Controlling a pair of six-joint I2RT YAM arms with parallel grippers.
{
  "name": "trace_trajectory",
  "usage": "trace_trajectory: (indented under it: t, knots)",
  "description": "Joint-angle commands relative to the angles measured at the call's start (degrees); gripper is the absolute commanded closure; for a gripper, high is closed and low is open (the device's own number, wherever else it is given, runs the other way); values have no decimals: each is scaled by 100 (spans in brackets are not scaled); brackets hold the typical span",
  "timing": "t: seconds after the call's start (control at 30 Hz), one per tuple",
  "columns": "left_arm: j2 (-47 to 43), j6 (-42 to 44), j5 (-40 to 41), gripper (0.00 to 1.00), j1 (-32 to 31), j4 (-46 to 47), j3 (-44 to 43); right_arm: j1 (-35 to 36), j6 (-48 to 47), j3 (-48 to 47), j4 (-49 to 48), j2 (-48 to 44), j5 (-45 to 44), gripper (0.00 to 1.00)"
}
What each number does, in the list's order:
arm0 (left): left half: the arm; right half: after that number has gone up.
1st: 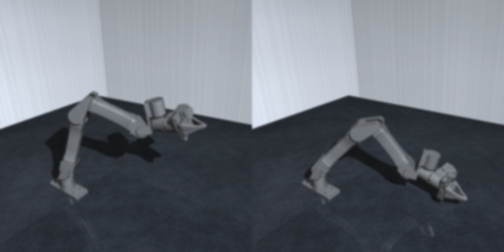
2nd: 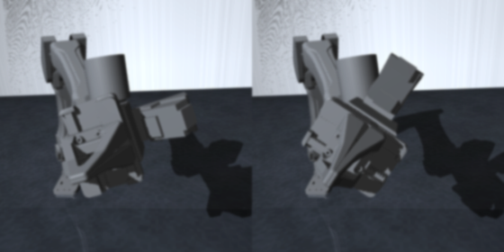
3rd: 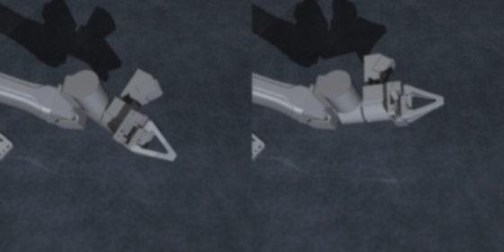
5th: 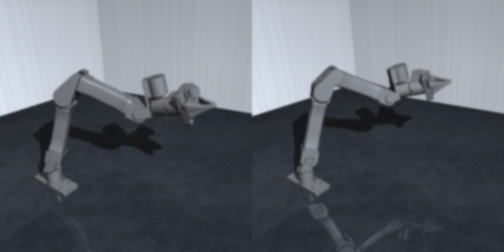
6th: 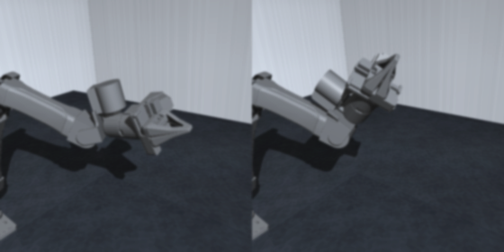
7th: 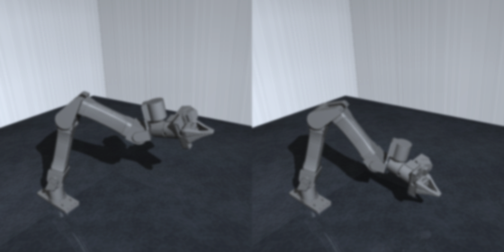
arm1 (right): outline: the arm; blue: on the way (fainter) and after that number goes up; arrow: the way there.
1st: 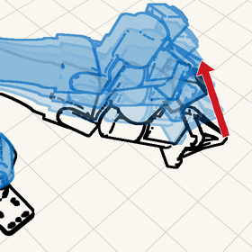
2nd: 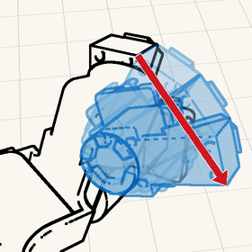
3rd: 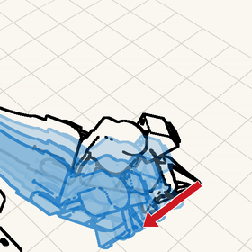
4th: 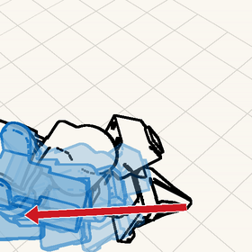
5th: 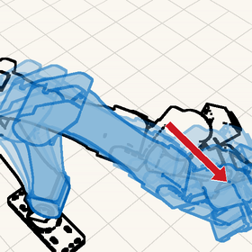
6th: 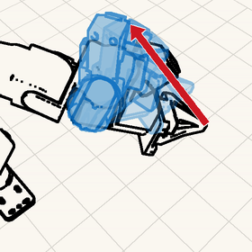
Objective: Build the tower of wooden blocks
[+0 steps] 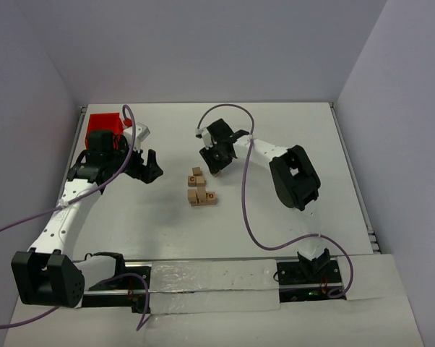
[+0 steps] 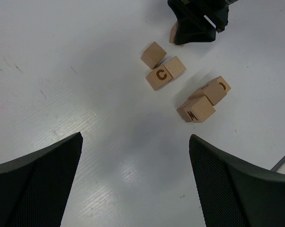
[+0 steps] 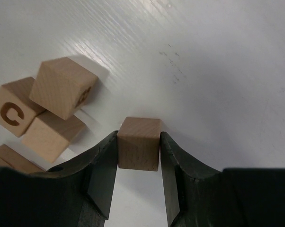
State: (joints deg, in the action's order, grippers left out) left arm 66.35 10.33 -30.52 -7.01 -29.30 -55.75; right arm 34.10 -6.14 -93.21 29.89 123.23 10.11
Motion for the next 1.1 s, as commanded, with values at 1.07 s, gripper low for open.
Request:
trace_trajectory:
  t: [1.07]
  knots:
    - [280,1076,-1562,1,33,-766,-514,-613,-4162,469,2163,-2019,2504,79]
